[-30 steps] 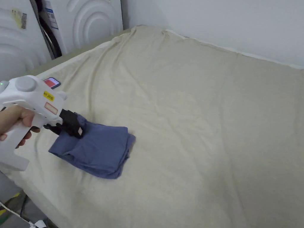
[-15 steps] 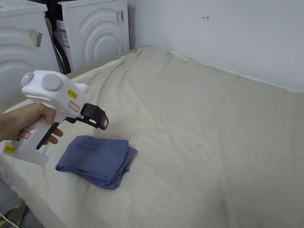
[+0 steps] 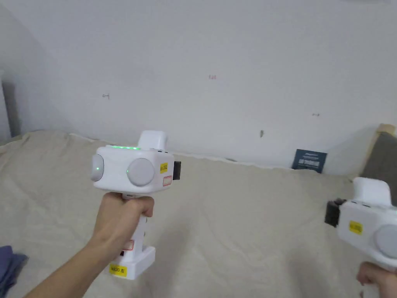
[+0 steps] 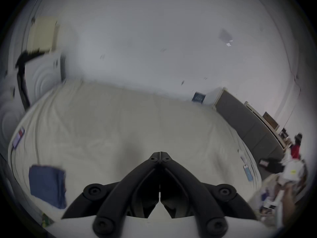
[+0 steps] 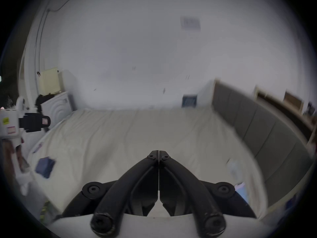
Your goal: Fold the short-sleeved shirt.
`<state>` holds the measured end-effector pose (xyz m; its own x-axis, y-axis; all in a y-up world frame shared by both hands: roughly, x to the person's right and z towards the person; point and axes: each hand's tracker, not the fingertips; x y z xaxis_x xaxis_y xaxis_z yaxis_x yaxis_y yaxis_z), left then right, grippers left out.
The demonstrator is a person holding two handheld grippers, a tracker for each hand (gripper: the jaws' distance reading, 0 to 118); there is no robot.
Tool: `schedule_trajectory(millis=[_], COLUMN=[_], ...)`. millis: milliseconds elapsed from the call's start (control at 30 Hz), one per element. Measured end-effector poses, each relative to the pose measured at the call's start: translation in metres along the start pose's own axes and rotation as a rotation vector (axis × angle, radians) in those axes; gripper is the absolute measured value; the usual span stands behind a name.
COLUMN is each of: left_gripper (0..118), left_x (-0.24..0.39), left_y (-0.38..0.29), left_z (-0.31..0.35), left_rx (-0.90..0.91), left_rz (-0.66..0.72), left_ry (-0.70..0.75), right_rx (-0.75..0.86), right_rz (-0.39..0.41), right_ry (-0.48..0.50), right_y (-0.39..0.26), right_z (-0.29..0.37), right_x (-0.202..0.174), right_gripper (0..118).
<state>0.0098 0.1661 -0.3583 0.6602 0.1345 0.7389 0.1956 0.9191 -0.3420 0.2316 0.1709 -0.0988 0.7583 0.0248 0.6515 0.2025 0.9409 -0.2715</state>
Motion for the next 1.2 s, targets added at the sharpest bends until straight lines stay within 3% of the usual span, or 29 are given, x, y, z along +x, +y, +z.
schedule_trajectory(millis=[67,100,233,300,367,433,567,600,633,667,700,733,800,900,1000,1200], left_gripper=[0,0,0,0,0,0,0,4,18,54,94,118,118,118,118,118], left_x=[0.032,0.047,0.080,0.082,0.082,0.082,0.084,0.085,0.087,0.089,0.090,0.091,0.099,0.101,0.089,0.093], left_y=[0.015,0.023,0.044,0.052,0.062,0.070,0.081,0.083,0.087,0.090,0.093,0.096,0.096,0.092,0.104,0.102], left_z=[-0.003,-0.004,0.000,0.007,0.016,0.022,0.036,0.039,0.041,0.041,0.043,0.044,0.048,0.049,0.055,0.066], left_rx=[0.043,0.049,0.180,0.183,0.216,0.230,0.264,0.262,0.259,0.248,0.250,0.250,0.250,0.193,0.161,0.158], left_rz=[0.061,0.042,-0.051,-0.044,-0.028,-0.031,-0.092,-0.086,-0.087,-0.088,-0.086,-0.079,-0.049,-0.085,-0.033,-0.051], left_ry=[-0.027,0.002,0.064,0.073,0.078,0.063,0.064,0.065,0.073,0.091,0.085,0.070,0.146,0.090,0.073,0.171], right_rx=[0.067,0.097,0.191,0.186,0.211,0.235,0.236,0.243,0.249,0.251,0.251,0.253,0.278,0.278,0.266,0.250], right_rz=[0.021,0.030,0.089,0.050,-0.028,-0.013,0.005,0.010,0.011,0.005,0.005,0.003,-0.021,0.004,0.012,-0.027], right_ry=[-0.071,-0.054,-0.140,-0.140,-0.060,-0.113,-0.091,-0.080,-0.068,-0.070,-0.068,-0.066,-0.077,-0.068,-0.096,-0.083], right_y=[0.021,0.033,0.060,0.070,0.078,0.083,0.091,0.093,0.095,0.097,0.101,0.103,0.102,0.105,0.106,0.107], right_z=[-0.010,-0.010,-0.012,-0.004,0.006,0.011,0.016,0.017,0.018,0.018,0.020,0.019,0.020,0.022,0.023,0.025], right_x=[0.000,-0.001,-0.005,-0.003,0.006,0.007,0.011,0.012,0.013,0.012,0.011,0.010,0.013,0.015,0.014,0.023], right_gripper=[0,0,0,0,0,0,3,9,29,78,112,118,118,118,118,118])
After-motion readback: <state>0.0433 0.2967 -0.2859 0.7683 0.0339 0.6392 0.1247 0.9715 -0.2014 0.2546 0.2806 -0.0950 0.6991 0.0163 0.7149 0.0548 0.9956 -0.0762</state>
